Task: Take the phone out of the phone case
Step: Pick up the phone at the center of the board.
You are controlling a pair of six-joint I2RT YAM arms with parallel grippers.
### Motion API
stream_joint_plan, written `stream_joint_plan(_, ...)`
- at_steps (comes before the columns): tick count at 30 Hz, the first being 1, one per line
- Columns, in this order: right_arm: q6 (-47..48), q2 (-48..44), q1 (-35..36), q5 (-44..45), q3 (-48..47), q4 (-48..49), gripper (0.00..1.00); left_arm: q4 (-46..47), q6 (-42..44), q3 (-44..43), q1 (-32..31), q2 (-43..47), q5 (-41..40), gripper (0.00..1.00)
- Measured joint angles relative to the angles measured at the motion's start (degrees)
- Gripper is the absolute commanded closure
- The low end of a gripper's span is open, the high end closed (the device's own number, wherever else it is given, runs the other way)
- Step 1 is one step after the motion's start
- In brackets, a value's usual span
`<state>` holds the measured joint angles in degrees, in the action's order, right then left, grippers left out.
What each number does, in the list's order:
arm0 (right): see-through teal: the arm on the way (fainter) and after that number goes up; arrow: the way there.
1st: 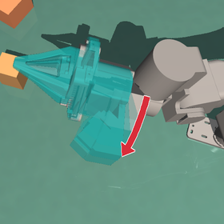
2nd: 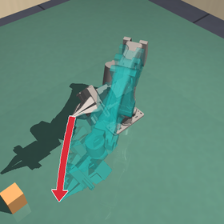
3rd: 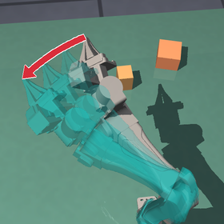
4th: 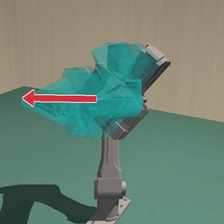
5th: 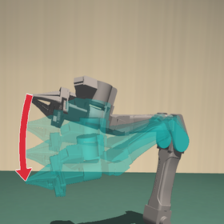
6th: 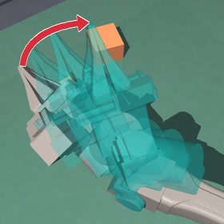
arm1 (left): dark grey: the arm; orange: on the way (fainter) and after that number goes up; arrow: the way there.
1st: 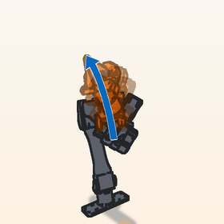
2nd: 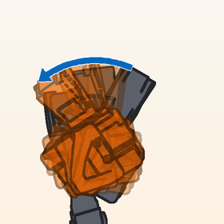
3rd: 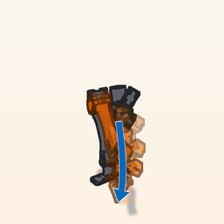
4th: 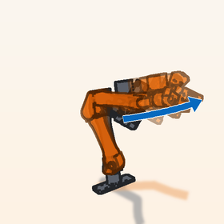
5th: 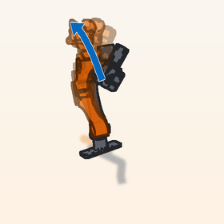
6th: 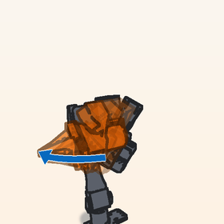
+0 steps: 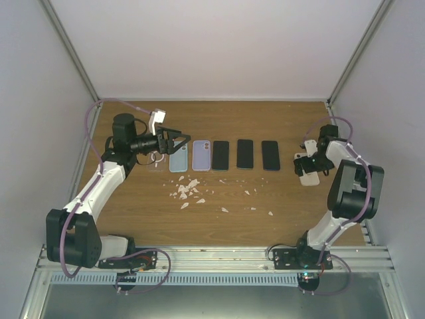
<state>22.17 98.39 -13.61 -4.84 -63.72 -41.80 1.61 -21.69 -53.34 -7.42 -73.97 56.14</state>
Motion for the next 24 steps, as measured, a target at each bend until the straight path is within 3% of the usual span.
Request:
stream_joint_plan(8,-0.9,6.7,0.0,2.8,-2.0,1.5,0.00,1.6,-2.5,0.0,0.0,-0.1,0.1,0.01)
stream_joint_plan(24,-1.6,8.7,-1.6,0.2,-3.3,1.8,0.01,3.8,-7.3,0.0,0.1,-1.7,0.7,0.01)
